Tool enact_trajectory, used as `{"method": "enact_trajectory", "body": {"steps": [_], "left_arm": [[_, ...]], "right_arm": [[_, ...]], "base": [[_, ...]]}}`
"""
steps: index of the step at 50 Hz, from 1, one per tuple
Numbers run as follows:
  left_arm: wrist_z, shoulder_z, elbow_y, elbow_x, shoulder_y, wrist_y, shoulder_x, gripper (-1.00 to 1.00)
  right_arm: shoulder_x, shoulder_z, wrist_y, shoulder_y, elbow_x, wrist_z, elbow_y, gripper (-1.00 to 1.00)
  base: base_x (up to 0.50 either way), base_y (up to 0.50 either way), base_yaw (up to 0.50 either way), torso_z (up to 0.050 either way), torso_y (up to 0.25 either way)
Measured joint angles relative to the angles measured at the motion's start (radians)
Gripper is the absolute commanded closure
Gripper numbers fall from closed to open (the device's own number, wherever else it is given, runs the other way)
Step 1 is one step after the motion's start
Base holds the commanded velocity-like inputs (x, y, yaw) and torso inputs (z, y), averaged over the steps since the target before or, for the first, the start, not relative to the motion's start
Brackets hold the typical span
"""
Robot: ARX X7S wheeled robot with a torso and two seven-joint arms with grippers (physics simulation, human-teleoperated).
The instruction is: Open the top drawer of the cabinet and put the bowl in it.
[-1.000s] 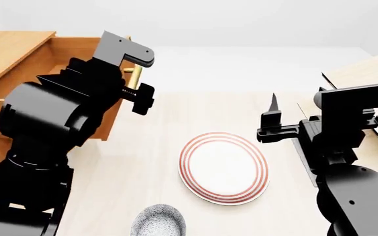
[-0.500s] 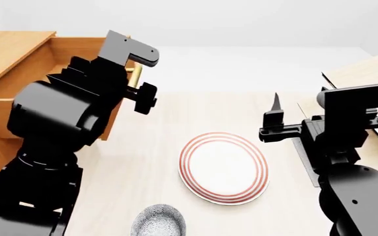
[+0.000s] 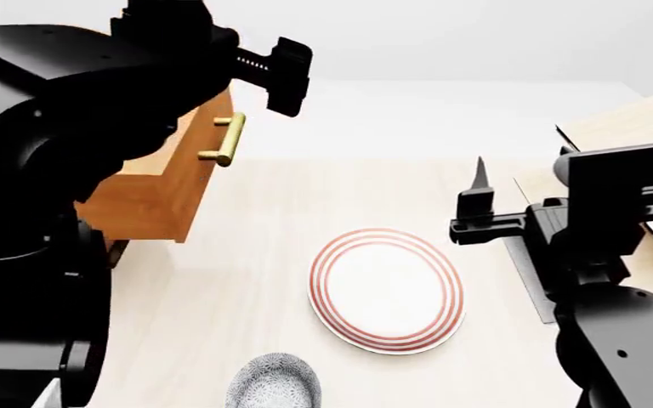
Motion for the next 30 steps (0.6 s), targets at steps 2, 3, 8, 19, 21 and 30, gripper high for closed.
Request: {"method": "enact_trajectory", "body": {"steps": [2, 3, 8, 19, 21, 30], "left_arm": [[-0.033, -0.009, 0.036, -0.065, 0.001, -0.014, -0.011, -1.00], [-0.055, -0.013, 0.054, -0.104, 0.002, -0.019, -0.017, -1.00], [-0.182, -0.026, 0.147, -0.320, 0.022, -0.040, -0.048, -1.00], [-0.422, -0.041, 0.321, -0.715, 0.106, -0.041, -0.095, -1.00], [-0.452, -0.041, 0.349, -0.765, 0.125, -0.037, -0.102, -1.00], [-0.545, -0.025, 0.466, -0.921, 0.221, -0.018, -0.139, -1.00]], "right_arm": [[0.001, 0.002, 0.005, 0.001, 0.002, 0.001, -0.006, -1.00], [0.001, 0.003, 0.008, 0.002, 0.003, 0.001, -0.009, -1.00], [0.003, 0.009, 0.021, 0.005, 0.008, 0.003, -0.023, -1.00], [0.007, 0.021, 0.034, 0.007, 0.015, 0.008, -0.041, -1.00], [0.008, 0.023, 0.035, 0.007, 0.016, 0.009, -0.043, -1.00], [0.010, 0.029, 0.039, 0.006, 0.019, 0.013, -0.049, -1.00]], "base": [[0.00, 0.00, 0.00, 0.000, 0.000], [0.00, 0.00, 0.00, 0.000, 0.000], [0.00, 0.00, 0.00, 0.000, 0.000], [0.00, 0.00, 0.00, 0.000, 0.000], [0.00, 0.00, 0.00, 0.000, 0.000], [0.00, 0.00, 0.00, 0.000, 0.000]]}}
